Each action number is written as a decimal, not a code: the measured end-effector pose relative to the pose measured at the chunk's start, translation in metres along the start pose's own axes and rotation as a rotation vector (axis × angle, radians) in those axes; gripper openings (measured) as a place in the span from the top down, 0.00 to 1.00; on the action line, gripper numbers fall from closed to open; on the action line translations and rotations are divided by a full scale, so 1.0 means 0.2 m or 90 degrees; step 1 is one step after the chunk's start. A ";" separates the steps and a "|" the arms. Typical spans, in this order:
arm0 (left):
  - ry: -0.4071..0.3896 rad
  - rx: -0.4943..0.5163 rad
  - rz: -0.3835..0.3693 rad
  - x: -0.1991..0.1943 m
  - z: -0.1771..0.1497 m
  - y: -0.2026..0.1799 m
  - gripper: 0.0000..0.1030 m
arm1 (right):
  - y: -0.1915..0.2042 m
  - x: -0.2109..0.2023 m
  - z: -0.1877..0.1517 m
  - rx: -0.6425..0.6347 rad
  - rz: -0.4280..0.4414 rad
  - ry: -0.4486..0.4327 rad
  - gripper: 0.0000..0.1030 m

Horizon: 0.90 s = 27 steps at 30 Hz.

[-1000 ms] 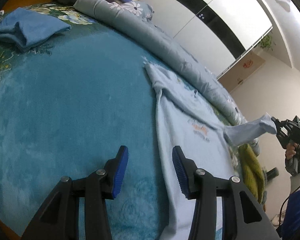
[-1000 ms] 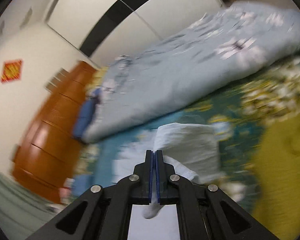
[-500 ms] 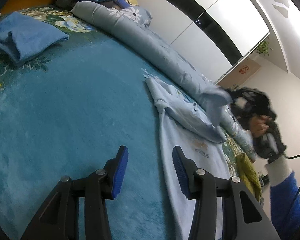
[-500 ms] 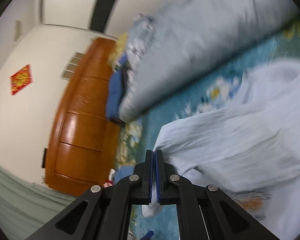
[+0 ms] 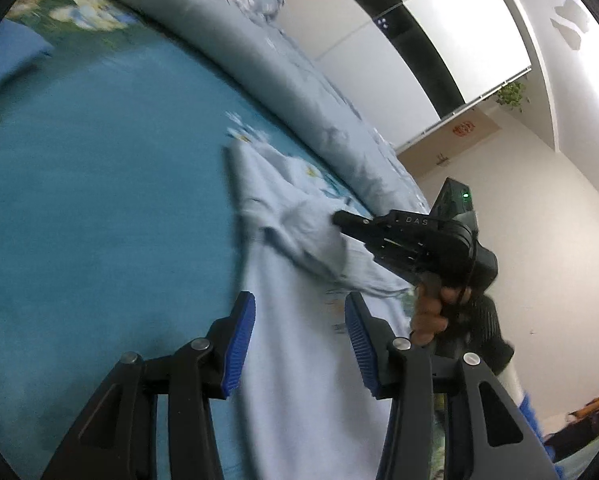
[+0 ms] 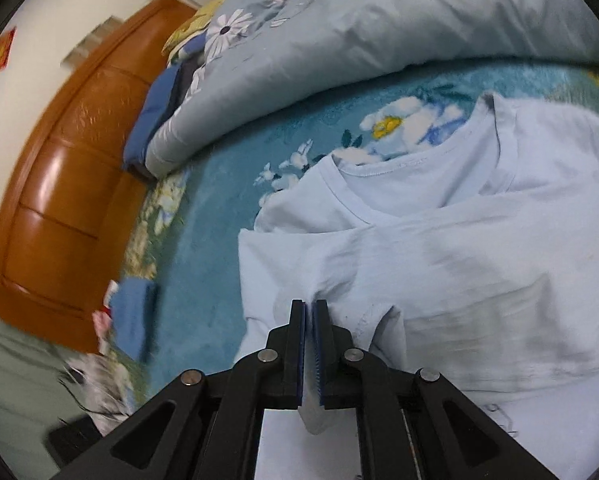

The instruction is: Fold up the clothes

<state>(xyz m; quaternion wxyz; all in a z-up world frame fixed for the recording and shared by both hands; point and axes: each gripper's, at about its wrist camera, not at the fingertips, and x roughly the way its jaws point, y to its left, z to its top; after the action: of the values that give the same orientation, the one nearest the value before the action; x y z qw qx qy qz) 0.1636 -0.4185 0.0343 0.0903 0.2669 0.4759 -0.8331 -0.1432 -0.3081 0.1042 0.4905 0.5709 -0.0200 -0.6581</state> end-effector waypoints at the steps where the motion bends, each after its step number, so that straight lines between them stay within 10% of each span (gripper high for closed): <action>1: 0.014 -0.012 -0.006 0.05 0.01 -0.01 0.53 | 0.00 -0.03 0.00 -0.006 -0.002 -0.008 0.86; 4: 0.057 -0.045 -0.026 0.20 0.03 -0.06 0.53 | 0.01 -0.18 -0.04 -0.026 0.013 -0.048 0.59; 22: 0.050 -0.232 -0.044 0.63 0.09 -0.07 0.53 | -0.22 -0.77 -0.44 -0.084 0.037 -0.107 0.59; 25: 0.025 -0.212 -0.014 0.63 0.10 -0.11 0.59 | -0.25 -0.78 -0.46 -0.078 0.040 -0.108 0.59; 27: 0.019 -0.179 0.007 0.63 0.12 -0.13 0.85 | -0.28 -0.78 -0.47 -0.072 0.038 -0.107 0.59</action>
<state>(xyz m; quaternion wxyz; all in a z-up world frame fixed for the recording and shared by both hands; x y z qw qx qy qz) 0.0388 -0.4116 -0.0030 0.1241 0.2663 0.5876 -0.7539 -0.1259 -0.1245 0.1519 0.5382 0.4841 -0.0410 -0.6887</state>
